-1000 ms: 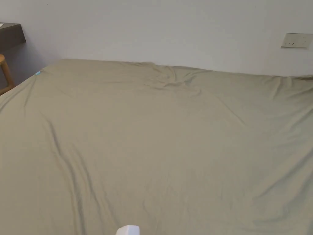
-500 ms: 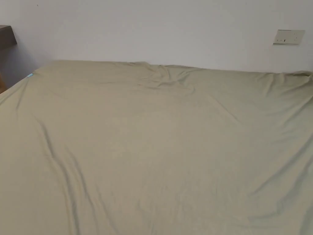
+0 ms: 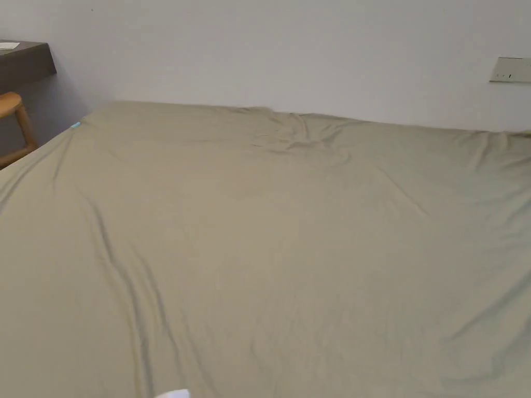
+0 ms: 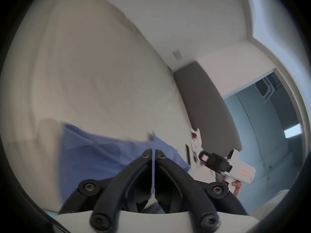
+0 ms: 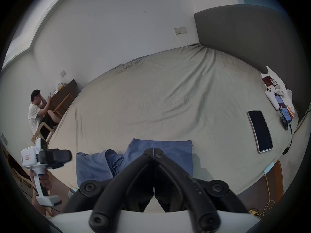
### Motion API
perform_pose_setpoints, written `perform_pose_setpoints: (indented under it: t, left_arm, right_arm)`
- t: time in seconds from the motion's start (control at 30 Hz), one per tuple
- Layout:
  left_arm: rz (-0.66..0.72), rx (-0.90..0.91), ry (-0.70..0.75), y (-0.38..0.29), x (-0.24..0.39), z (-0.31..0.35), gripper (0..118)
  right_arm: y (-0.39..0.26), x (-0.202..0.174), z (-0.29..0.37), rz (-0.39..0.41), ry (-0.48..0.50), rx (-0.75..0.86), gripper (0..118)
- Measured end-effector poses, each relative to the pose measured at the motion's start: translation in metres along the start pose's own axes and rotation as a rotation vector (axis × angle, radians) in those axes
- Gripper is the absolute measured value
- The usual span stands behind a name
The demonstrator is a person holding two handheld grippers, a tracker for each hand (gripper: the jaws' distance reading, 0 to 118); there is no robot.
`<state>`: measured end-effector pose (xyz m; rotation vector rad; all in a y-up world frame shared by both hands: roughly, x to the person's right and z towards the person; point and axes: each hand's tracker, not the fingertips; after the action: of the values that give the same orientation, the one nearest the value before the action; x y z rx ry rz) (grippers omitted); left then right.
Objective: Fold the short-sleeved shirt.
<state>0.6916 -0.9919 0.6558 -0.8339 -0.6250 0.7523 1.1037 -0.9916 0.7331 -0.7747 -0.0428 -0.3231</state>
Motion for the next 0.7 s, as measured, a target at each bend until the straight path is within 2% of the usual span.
perform_pose_setpoints:
  t: [0.03,0.1,0.23,0.3,0.43,0.57,0.67,0.7]
  left_arm:
    - [-0.015,0.039,0.050,0.002,-0.011,0.011,14]
    - [0.004,0.080,0.190,0.009,-0.038,0.032,45]
    - [0.018,-0.001,0.253,0.006,-0.074,0.045,115]
    - [0.035,-0.090,0.227,0.001,-0.092,0.039,118]
    - [0.103,-0.181,0.147,-0.004,-0.104,0.015,115]
    - [0.062,-0.150,0.027,-0.010,-0.097,-0.003,115]
    - [0.078,-0.180,0.015,-0.005,-0.095,-0.027,114]
    - [0.101,-0.163,-0.033,-0.002,-0.093,-0.027,107]
  right_arm:
    - [0.000,-0.001,-0.001,0.002,0.001,-0.001,2]
    - [0.000,-0.003,-0.004,0.006,-0.003,-0.003,2]
    - [-0.002,-0.007,-0.007,0.005,0.009,-0.016,2]
    - [-0.002,-0.011,-0.008,0.013,0.013,-0.025,2]
    - [-0.002,-0.017,-0.008,0.038,0.015,-0.038,2]
    - [-0.001,-0.019,-0.004,0.050,0.009,-0.034,2]
    - [-0.002,-0.017,-0.001,0.053,0.002,-0.031,2]
    - [-0.002,-0.016,-0.001,0.052,0.000,-0.030,2]
